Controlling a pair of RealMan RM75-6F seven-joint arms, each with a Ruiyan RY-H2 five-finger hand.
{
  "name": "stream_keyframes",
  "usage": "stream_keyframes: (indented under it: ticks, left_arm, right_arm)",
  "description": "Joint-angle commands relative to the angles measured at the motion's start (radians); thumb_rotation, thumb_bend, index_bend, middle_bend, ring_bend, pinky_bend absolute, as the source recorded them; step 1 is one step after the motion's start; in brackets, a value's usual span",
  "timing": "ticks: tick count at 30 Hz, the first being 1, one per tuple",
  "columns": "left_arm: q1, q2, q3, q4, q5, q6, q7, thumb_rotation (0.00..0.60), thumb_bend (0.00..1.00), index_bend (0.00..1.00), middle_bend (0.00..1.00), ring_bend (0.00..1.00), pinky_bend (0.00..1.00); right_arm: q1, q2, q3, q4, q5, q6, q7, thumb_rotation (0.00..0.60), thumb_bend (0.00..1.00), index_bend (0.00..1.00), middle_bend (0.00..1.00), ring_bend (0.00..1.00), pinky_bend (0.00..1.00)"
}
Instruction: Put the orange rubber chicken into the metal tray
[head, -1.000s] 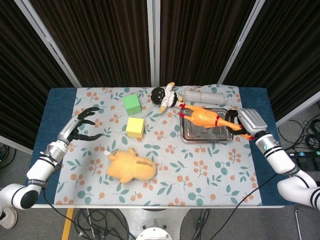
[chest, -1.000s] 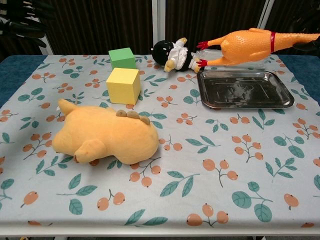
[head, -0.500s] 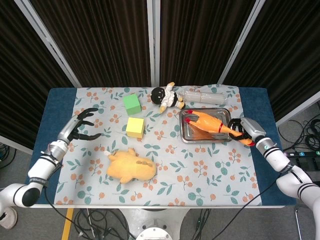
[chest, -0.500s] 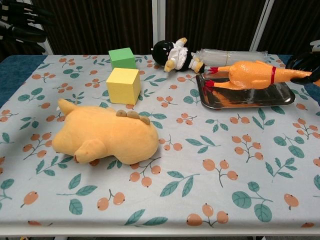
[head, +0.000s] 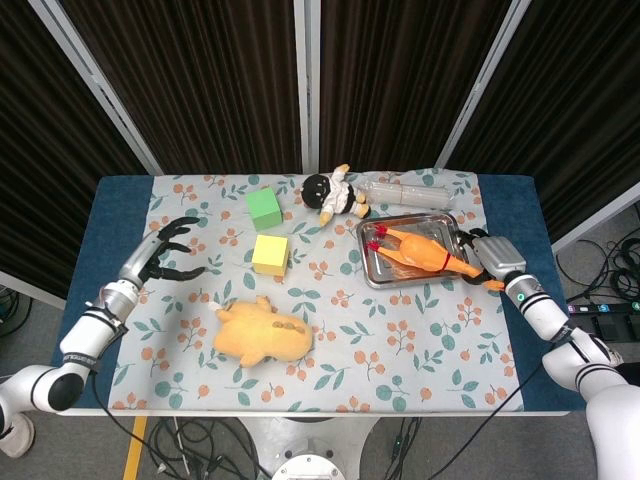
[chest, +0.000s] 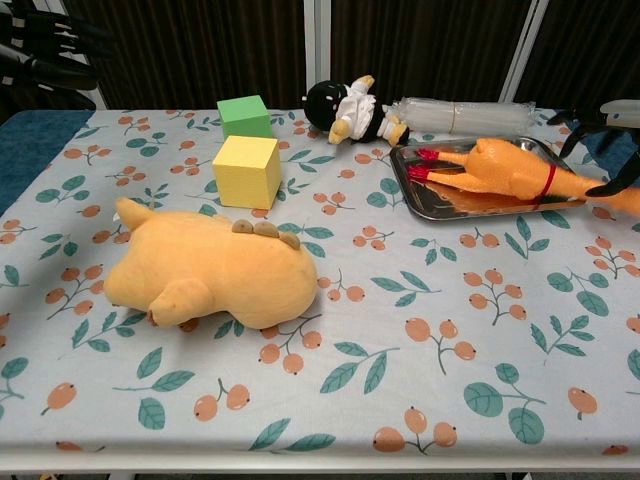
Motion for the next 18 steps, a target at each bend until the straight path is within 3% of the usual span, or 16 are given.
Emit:
stream_keyframes:
  ticks: [1, 6, 11, 13, 18]
  left_arm:
    - [0.007, 0.0, -0.002, 0.005, 0.002, 0.002, -0.009, 0.6, 0.22, 0.21, 0.17, 0.14, 0.29]
    - [0.018, 0.009, -0.005, 0.018, 0.018, 0.013, -0.01, 0.6, 0.22, 0.21, 0.17, 0.14, 0.29]
    - [0.042, 0.058, 0.028, 0.01, 0.087, 0.05, 0.06, 0.6, 0.22, 0.21, 0.17, 0.14, 0.29]
    - [0.059, 0.085, 0.056, 0.004, 0.119, 0.093, 0.142, 0.6, 0.22, 0.21, 0.17, 0.14, 0.29]
    - [0.132, 0.102, 0.116, -0.034, 0.125, 0.283, 0.405, 0.6, 0.22, 0.22, 0.17, 0.14, 0.29]
  right_arm:
    - [0.0, -0.003, 0.038, -0.001, 0.042, -0.003, -0.113, 0.6, 0.0, 0.0, 0.12, 0.0, 0.13]
    - [-0.018, 0.059, 0.07, -0.087, 0.078, 0.035, -0.24, 0.6, 0.0, 0.0, 0.04, 0.0, 0.08]
    - [-0.092, 0.217, 0.109, -0.34, 0.101, 0.208, -0.35, 0.6, 0.0, 0.0, 0.09, 0.0, 0.09]
    - [-0.142, 0.302, 0.118, -0.485, 0.11, 0.297, -0.418, 0.6, 0.02, 0.0, 0.14, 0.03, 0.13]
    - [-0.273, 0.47, 0.109, -0.773, 0.129, 0.472, -0.576, 0.6, 0.2, 0.02, 0.26, 0.13, 0.23]
